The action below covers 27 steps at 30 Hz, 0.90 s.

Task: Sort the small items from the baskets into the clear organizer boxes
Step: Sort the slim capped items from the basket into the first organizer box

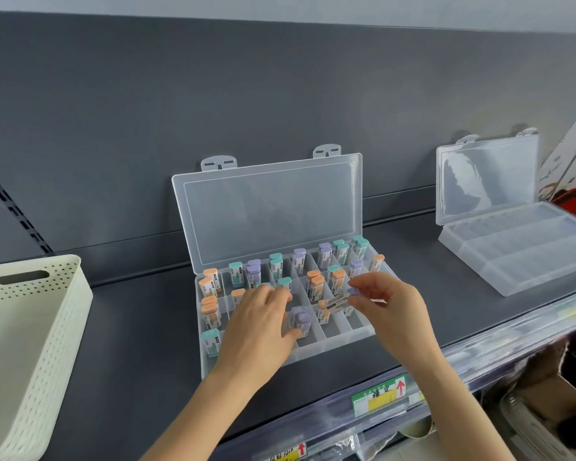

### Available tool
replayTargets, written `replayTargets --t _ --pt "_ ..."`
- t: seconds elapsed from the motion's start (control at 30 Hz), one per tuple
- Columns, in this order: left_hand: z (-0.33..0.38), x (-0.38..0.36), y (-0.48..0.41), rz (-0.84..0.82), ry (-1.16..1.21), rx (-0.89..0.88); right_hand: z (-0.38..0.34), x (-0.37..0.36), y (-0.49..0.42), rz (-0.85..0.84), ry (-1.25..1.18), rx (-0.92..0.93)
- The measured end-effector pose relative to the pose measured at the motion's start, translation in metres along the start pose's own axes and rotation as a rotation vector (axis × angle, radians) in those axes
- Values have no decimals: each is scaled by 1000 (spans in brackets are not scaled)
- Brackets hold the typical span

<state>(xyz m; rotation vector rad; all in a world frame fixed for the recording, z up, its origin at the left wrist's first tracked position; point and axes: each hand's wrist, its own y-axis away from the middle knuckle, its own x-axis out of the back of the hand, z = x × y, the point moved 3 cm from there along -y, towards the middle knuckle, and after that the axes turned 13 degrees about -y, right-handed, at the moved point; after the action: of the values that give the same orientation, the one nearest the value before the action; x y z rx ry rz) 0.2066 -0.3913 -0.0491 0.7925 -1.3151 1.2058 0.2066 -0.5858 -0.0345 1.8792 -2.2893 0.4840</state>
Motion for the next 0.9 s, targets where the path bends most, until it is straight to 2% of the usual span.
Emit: replayTargets --t 0.2,0.4,0.9 --pt "-5 2 5 11 42 10 1 -6 5 -97 188 162" --pt "-5 1 5 17 51 7 13 -24 7 -198 308 246" --pt "-7 5 3 18 46 22 19 -30 1 -207 392 263"
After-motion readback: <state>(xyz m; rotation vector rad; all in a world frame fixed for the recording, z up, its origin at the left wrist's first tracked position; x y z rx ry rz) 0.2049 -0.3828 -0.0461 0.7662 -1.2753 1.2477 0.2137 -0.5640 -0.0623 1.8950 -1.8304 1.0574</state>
